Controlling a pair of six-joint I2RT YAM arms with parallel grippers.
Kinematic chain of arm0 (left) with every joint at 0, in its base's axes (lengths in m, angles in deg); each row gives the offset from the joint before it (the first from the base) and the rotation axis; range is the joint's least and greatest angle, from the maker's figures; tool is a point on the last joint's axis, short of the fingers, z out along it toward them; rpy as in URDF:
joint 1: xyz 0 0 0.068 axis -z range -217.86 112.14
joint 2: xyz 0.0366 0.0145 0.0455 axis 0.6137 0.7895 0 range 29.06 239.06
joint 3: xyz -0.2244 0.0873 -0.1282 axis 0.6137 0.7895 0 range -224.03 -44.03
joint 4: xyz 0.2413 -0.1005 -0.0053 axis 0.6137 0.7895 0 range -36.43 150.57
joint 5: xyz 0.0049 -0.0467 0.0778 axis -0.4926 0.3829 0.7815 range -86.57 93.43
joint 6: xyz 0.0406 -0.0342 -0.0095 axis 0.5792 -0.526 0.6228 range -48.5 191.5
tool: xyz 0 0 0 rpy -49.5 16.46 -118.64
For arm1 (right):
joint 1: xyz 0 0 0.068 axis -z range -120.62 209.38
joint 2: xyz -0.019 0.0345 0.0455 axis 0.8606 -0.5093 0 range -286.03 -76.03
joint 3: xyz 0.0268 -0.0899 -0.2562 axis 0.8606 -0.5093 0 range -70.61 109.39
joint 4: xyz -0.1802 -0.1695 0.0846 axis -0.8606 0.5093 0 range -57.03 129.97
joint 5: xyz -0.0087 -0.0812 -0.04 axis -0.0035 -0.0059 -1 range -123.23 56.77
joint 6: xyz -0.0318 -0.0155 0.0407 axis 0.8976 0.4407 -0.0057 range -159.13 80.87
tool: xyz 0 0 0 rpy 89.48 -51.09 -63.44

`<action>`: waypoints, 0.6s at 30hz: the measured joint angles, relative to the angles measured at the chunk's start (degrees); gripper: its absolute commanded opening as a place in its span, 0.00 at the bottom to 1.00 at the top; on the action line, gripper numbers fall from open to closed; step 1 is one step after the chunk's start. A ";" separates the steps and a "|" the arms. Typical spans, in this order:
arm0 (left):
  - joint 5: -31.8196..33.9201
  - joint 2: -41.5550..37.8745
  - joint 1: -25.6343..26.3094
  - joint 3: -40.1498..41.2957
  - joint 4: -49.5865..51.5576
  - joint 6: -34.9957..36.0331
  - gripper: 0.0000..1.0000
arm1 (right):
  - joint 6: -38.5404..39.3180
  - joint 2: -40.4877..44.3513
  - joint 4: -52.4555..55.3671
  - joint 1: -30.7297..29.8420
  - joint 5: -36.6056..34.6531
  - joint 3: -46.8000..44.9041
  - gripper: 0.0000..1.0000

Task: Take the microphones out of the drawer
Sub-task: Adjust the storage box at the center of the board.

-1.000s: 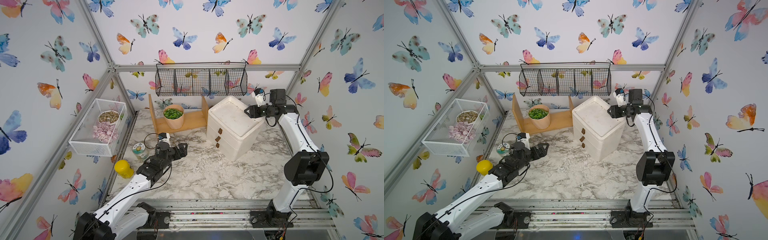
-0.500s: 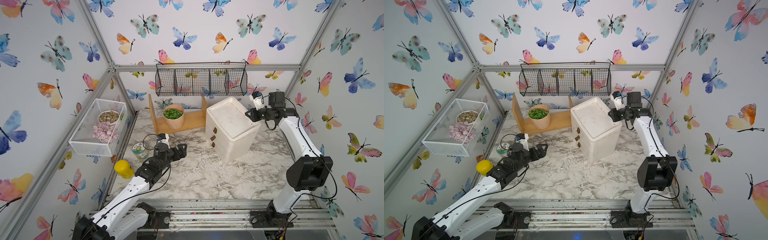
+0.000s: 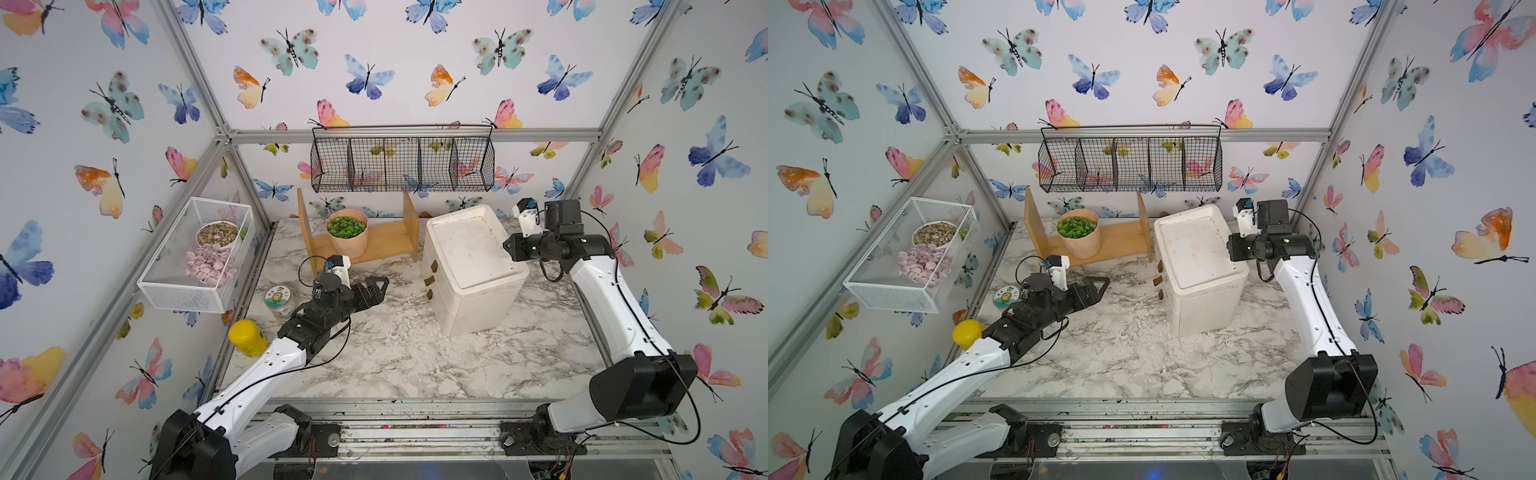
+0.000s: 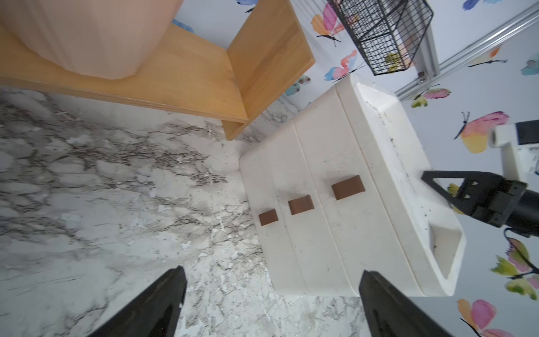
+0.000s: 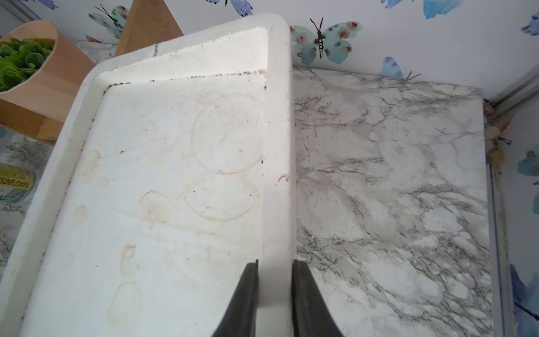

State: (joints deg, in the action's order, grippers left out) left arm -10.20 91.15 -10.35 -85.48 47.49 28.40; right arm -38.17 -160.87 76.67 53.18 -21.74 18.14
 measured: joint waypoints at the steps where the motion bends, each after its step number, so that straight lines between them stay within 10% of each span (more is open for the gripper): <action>1: -1.97 0.50 0.04 0.00 -1.99 -1.55 0.98 | -0.20 0.50 1.18 -0.02 -1.03 0.00 0.08; 18: -13.27 17.57 7.15 4.22 -39.78 -28.11 0.79 | -0.39 1.81 4.13 -0.52 -5.88 0.02 0.07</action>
State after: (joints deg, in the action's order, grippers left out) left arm -23.47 108.72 -3.21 -81.26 7.71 0.30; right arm -38.57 -159.06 80.80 52.66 -27.62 18.16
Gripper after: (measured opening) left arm 0.821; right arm 0.204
